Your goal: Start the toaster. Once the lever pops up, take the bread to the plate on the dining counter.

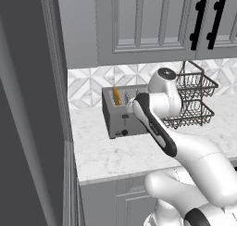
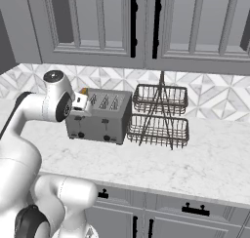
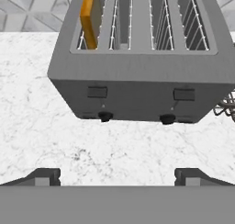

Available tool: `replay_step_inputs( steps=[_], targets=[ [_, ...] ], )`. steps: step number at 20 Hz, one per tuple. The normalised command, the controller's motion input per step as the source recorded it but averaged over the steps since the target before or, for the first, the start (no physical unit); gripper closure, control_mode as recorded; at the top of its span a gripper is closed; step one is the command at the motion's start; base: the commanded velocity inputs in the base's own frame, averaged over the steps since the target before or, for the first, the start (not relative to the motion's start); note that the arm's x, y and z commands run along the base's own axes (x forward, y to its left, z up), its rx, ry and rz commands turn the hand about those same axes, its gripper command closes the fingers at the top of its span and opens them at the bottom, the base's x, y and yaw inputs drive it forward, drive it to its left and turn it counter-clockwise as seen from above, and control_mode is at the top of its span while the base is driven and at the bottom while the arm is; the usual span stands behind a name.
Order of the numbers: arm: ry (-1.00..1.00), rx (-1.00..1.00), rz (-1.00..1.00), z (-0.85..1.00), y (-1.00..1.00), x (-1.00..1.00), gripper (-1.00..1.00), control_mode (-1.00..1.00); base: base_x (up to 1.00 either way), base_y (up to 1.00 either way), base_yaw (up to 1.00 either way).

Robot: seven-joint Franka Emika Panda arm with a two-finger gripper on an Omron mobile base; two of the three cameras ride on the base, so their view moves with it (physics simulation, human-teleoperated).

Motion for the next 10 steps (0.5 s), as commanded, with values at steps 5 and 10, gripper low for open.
replay_step_inputs(
  steps=[5,10],
  targets=[
    [0.00,0.00,0.00,0.00,0.03,0.20,-1.00,-1.00,0.00,0.00,0.00],
    [0.00,0.00,0.00,0.00,0.06,0.18,-1.00,-1.00,0.00,0.00,0.00]
  ],
)
